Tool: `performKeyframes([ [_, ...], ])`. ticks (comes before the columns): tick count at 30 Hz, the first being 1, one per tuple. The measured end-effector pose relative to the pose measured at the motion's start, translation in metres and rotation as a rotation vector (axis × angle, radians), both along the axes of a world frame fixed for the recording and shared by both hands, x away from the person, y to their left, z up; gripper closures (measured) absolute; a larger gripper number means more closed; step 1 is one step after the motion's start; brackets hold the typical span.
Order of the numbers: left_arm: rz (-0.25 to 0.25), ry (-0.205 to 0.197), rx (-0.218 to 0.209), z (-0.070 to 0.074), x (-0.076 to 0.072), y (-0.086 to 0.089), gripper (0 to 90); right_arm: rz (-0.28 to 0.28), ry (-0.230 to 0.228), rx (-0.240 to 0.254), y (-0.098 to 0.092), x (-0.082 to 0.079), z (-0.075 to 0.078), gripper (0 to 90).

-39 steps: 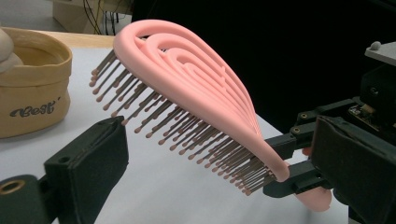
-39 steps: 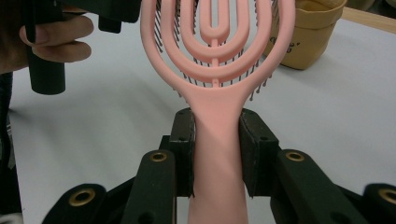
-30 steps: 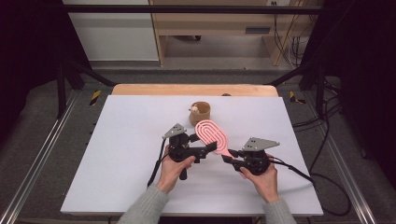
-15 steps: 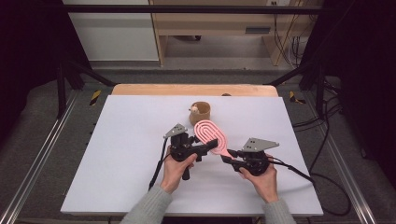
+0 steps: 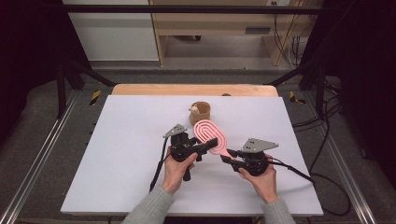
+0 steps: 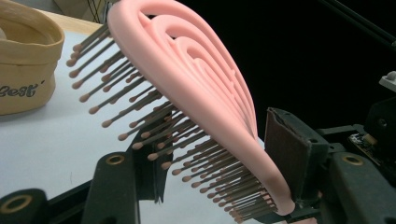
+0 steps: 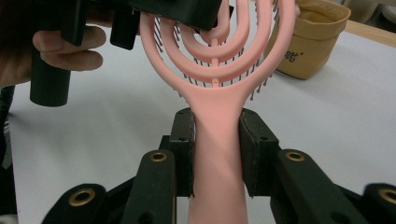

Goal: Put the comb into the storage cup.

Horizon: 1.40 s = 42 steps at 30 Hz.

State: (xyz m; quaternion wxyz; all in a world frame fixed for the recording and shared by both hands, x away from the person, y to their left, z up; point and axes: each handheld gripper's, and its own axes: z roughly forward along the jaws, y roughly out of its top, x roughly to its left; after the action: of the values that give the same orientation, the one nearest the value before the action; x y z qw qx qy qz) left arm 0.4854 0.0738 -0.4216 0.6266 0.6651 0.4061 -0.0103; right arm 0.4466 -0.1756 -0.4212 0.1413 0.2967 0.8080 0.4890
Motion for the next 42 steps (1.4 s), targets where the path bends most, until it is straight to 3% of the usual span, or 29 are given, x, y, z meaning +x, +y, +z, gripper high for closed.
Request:
performKeyframes([
  [17,0.016,-0.006,-0.025,0.003,-0.005,0.001,52.1,0.009,-0.032,0.003,0.002,0.000,-0.003,69.9],
  [28,0.001,-0.013,-0.035,0.006,-0.009,0.001,57.5,0.024,-0.028,0.003,0.003,0.001,-0.004,70.4],
  [42,-0.015,-0.052,-0.056,0.012,-0.017,-0.004,62.4,0.039,-0.024,0.016,0.004,0.001,-0.005,70.7],
])
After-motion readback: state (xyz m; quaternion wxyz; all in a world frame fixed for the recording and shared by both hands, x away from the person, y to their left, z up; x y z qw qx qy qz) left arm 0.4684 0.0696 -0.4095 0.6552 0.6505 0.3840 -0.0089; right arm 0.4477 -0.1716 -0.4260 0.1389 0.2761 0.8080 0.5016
